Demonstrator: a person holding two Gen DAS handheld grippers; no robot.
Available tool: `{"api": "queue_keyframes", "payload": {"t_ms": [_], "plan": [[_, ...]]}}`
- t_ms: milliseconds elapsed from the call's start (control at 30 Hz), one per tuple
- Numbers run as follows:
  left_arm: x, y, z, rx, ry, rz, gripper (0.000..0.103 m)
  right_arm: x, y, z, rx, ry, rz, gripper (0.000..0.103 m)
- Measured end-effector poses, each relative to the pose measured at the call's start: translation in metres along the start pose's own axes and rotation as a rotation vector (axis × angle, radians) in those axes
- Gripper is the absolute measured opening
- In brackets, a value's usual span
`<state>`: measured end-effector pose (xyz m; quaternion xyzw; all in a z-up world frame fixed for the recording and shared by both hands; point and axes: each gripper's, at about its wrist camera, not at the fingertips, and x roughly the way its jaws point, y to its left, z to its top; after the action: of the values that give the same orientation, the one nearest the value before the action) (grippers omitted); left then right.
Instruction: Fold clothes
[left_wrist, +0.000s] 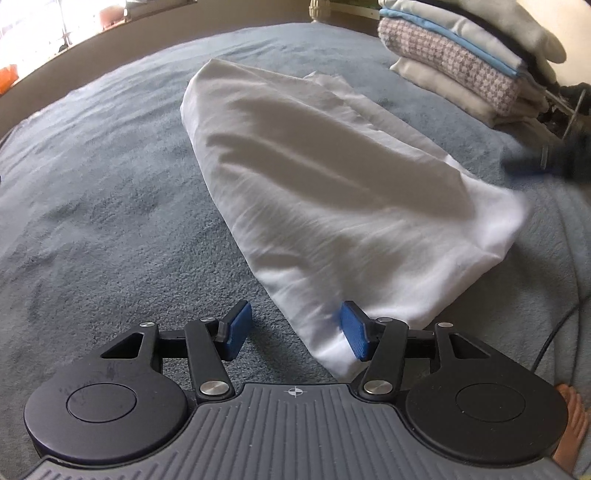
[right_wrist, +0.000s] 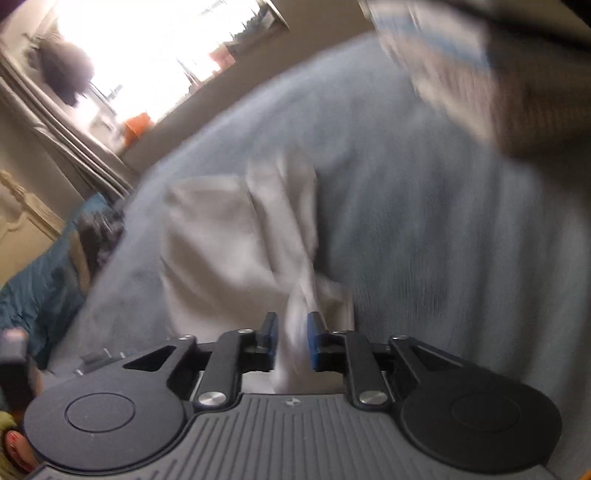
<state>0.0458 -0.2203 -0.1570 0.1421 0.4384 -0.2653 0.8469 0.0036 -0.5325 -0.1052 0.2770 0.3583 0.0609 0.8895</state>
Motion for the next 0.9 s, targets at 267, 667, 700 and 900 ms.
{"api": "queue_keyframes", "payload": {"t_ms": [267,667,700,900], "plan": [[0.0,0.0,-0.002,-0.009,-0.002,-0.01,0.055,0.061,0.024,0.059,-0.127,0.059,-0.029,0.03],[-0.001,0.003,0.0,-0.014,0.011,-0.031,0.055,0.118,0.042,0.069,-0.243,0.095,-0.081,0.0],[-0.001,0.003,0.001,-0.016,0.013,-0.034,0.055,0.114,0.046,0.068,-0.26,0.07,-0.08,0.0],[0.0,0.006,0.002,-0.026,0.025,-0.052,0.055,0.109,0.041,0.065,-0.267,-0.008,-0.132,0.0]]}}
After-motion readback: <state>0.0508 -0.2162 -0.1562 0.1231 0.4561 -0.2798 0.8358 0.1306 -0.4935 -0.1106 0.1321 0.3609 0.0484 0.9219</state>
